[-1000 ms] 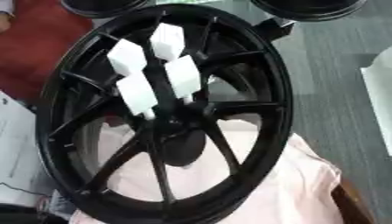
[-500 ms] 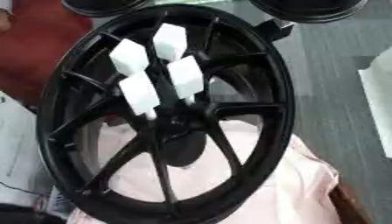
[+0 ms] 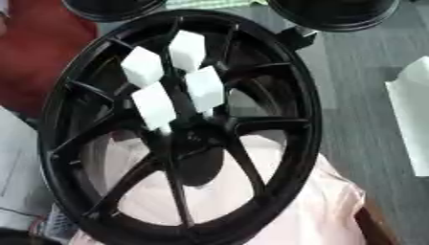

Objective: Pull the pin out of the wheel hub.

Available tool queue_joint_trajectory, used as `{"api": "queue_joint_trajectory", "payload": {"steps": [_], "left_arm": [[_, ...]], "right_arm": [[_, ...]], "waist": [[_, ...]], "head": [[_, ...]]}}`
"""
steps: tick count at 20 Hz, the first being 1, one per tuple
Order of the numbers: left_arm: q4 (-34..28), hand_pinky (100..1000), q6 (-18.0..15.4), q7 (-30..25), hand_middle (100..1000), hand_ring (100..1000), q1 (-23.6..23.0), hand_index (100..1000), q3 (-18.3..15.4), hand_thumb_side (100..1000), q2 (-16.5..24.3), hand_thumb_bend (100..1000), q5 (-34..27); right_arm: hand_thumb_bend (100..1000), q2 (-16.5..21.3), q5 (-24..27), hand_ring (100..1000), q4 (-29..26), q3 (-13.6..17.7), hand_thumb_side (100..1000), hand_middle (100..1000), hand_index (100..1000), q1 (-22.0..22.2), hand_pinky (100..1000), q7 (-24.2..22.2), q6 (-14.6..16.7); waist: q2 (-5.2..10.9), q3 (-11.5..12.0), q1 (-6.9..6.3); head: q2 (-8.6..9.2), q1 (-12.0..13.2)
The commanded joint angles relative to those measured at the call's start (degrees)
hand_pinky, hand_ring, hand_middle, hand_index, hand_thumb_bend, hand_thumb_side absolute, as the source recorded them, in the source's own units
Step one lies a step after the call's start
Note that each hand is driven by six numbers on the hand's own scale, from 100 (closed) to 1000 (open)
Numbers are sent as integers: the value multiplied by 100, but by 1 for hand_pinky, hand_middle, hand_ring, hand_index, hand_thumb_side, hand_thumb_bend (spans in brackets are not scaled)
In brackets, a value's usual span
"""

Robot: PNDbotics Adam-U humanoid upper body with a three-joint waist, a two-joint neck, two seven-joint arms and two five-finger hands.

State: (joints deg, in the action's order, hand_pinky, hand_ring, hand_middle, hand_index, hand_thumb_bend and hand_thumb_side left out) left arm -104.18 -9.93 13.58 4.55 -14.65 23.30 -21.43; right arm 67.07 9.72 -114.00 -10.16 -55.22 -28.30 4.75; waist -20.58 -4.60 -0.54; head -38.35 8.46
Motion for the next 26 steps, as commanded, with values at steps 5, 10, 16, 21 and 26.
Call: {"api": "queue_joint_trajectory", "payload": {"steps": [5, 10, 16, 21, 26], "left_arm": [[-96, 787, 7, 16, 795, 787, 4, 850, -25, 872, 239, 174, 39], [-96, 786, 14, 6, 795, 788, 21, 849, -18, 872, 254, 175, 32], [-97, 785, 15, -5, 794, 788, 32, 849, -13, 872, 254, 175, 20], [-92, 785, 19, -18, 794, 788, 33, 848, -3, 873, 237, 175, 11], [-85, 784, 20, -24, 792, 788, 27, 847, 0, 874, 214, 175, -1]], "right_arm": [[100, -176, -191, 818, -59, -600, 611, 769, 811, -695, 850, -1519, 40], [100, -347, -258, 819, -59, -999, 691, 771, 813, -995, 858, -2324, -180], [100, -599, -405, 819, -59, -1576, 714, 772, 813, -1303, 860, -2366, -395], [100, -894, -419, 820, -59, -1836, 698, 772, 812, -1584, 860, -2367, -546], [100, -1185, -442, 820, 34, -2025, 682, 772, 811, -1834, 859, -2367, -612]], "waist": [[27, -4, 72], [-1, 5, 111], [-9, 33, 125], [-18, 64, 118], [-29, 99, 112]], "head": [[148, 11], [224, -4], [309, -42], [335, -49], [314, -56]]}}
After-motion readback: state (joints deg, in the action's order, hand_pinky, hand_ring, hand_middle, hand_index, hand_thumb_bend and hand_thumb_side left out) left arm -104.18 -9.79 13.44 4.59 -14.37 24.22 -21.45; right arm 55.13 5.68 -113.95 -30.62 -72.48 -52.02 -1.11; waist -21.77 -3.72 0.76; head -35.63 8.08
